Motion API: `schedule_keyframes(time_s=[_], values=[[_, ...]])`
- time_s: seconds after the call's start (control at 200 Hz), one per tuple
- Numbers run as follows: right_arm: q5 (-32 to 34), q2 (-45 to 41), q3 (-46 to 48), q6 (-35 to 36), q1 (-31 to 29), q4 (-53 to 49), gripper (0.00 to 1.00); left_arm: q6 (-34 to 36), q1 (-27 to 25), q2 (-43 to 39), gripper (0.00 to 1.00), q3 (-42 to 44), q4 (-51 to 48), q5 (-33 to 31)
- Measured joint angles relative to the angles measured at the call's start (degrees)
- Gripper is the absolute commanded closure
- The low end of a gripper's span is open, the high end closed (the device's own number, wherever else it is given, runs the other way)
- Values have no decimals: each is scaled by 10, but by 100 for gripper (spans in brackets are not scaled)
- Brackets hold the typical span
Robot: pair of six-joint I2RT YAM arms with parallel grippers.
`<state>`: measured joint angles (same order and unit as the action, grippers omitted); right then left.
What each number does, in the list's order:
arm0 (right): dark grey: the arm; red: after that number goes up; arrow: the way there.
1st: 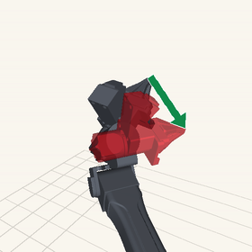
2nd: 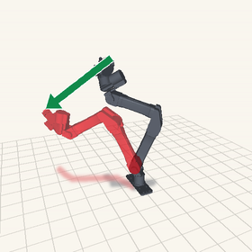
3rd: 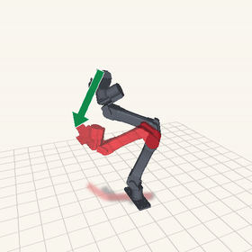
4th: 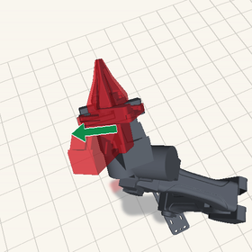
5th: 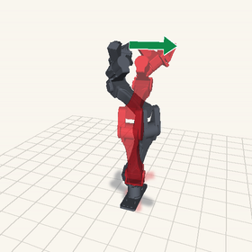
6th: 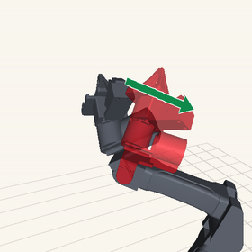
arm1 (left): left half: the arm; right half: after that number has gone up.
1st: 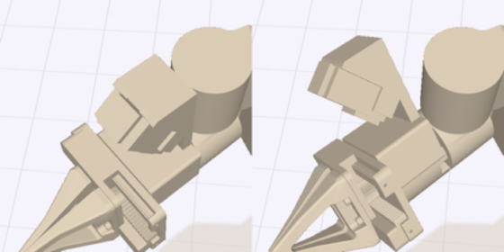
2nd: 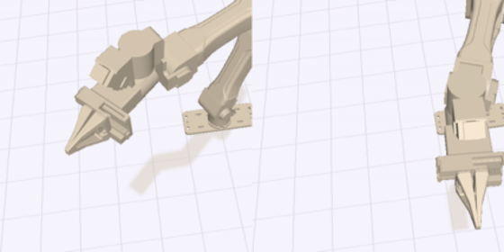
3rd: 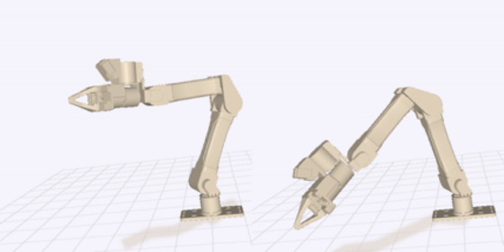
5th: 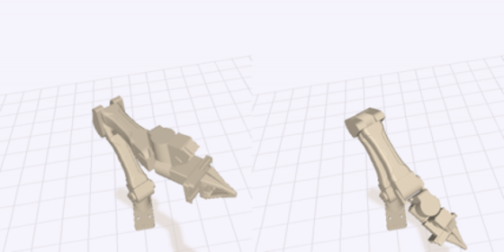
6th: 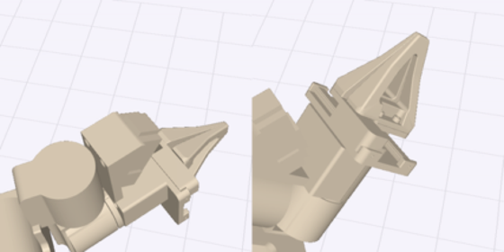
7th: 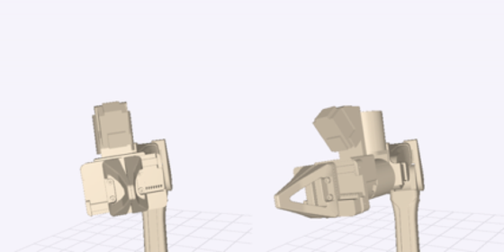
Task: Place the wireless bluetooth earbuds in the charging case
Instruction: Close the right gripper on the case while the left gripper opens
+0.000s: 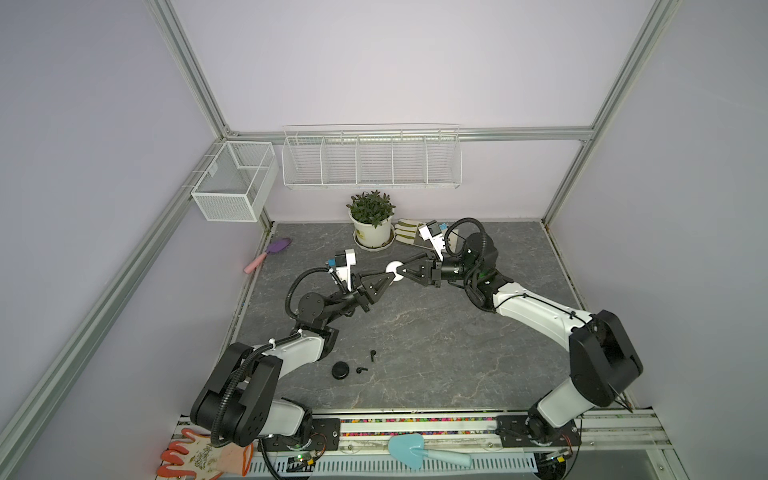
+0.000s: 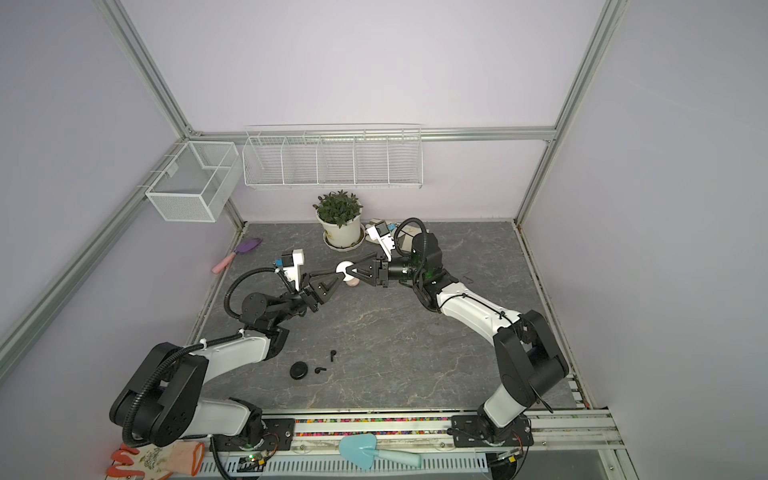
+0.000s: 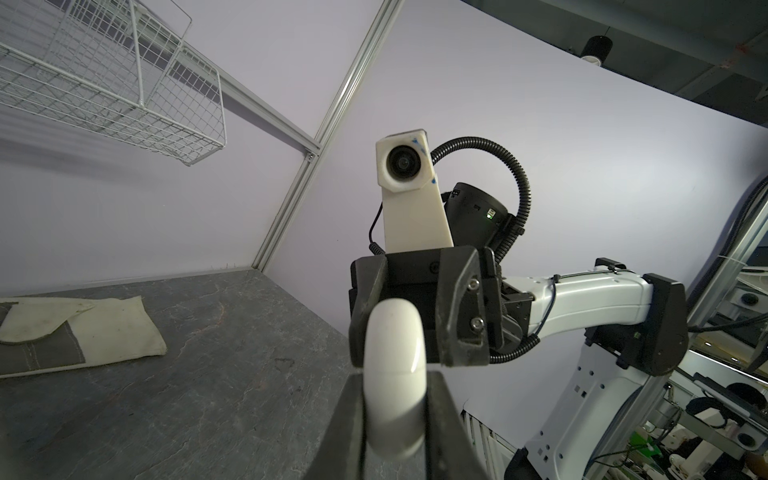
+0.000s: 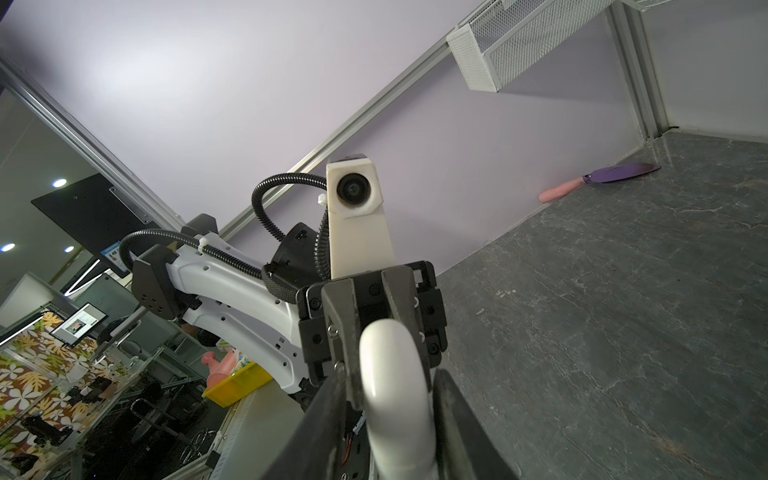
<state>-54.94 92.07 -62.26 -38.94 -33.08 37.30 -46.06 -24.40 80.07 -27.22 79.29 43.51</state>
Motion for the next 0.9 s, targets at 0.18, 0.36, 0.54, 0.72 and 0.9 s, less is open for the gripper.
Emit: schedule_keyframes(time_s=[0.18,0.36,0.54,0.72,0.9], values=[[0,2,0,-1,0,5,74,-5,0,1,100,0,4,-1],[0,5,0,0,1,14,77,-17,0,3,94,0,4,-2],[1,6,-1,9,3,6,79,-14,0,5,67,0,3,-8],[3,6,-4,28,3,-42,80,-2,1,4,51,3,2,-34],[12,8,-26,68,7,-125,80,10,12,-11,32,40,-3,-62]])
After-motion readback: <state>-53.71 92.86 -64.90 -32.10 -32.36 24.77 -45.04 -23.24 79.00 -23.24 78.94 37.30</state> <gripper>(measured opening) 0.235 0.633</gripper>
